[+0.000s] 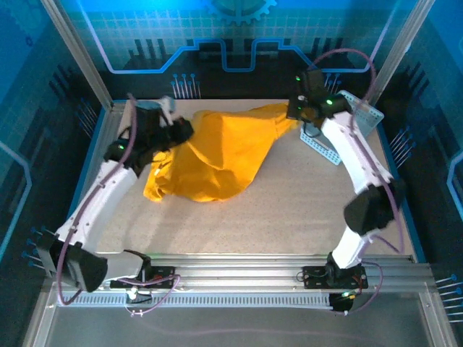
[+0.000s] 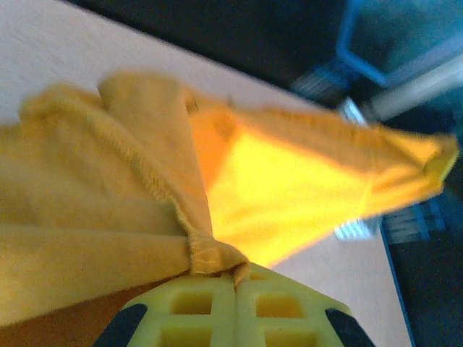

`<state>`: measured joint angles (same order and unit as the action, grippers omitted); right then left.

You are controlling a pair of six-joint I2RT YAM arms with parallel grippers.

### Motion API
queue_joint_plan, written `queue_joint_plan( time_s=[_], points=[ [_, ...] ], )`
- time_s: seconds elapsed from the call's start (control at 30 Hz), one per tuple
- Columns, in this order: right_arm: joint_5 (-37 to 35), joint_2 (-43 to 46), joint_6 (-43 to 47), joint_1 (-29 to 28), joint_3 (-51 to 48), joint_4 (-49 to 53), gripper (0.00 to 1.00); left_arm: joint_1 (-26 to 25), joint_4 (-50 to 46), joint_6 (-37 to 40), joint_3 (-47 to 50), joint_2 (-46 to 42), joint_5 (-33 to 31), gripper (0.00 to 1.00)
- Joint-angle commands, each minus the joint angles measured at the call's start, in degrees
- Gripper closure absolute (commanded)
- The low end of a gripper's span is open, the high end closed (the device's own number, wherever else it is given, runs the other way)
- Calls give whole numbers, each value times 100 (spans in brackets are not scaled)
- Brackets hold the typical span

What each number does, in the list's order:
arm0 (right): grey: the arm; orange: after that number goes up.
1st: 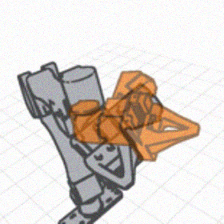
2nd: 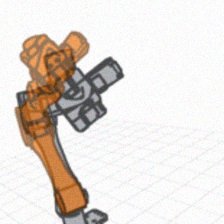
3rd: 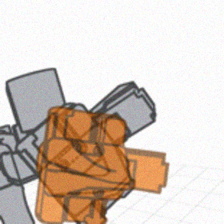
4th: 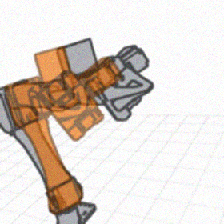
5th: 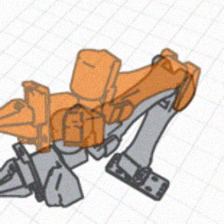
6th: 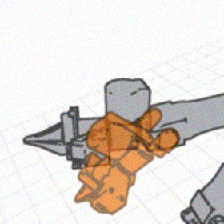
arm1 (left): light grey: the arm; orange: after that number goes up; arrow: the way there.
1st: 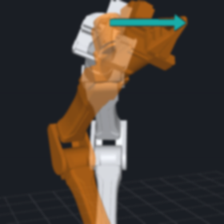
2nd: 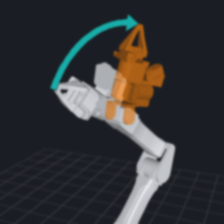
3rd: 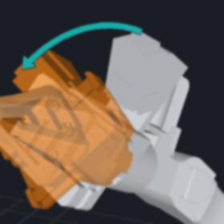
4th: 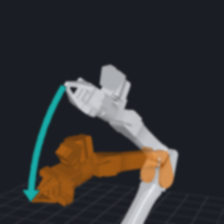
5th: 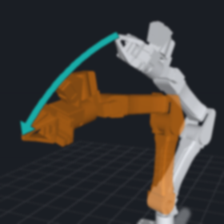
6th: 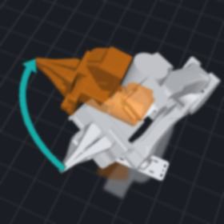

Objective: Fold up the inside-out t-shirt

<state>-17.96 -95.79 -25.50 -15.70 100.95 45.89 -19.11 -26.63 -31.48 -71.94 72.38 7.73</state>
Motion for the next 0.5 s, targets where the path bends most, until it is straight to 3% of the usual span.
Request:
queue_joint_plan(
  time_s=[0.0, 0.1, 0.2, 0.3, 0.47],
  points=[
    [288, 286, -232, 102, -1463, -273, 100, -769, -295, -196, 1195, -84, 57, 98],
    [518, 740, -425, 68, -2659, -477, 100, -1564, 28, -539, 2080, 2, 204, 83],
    [482, 1045, -574, -1, -3473, -593, 100, -1742, -79, -631, 2460, -135, 135, 56],
    [380, 1265, -673, -16, -3900, -656, 100, -1303, -401, -543, 2372, -499, -251, 38],
    [130, 1420, -693, -37, -3988, -640, 100, 103, -726, -530, 1841, -150, -59, 32]
  ],
)
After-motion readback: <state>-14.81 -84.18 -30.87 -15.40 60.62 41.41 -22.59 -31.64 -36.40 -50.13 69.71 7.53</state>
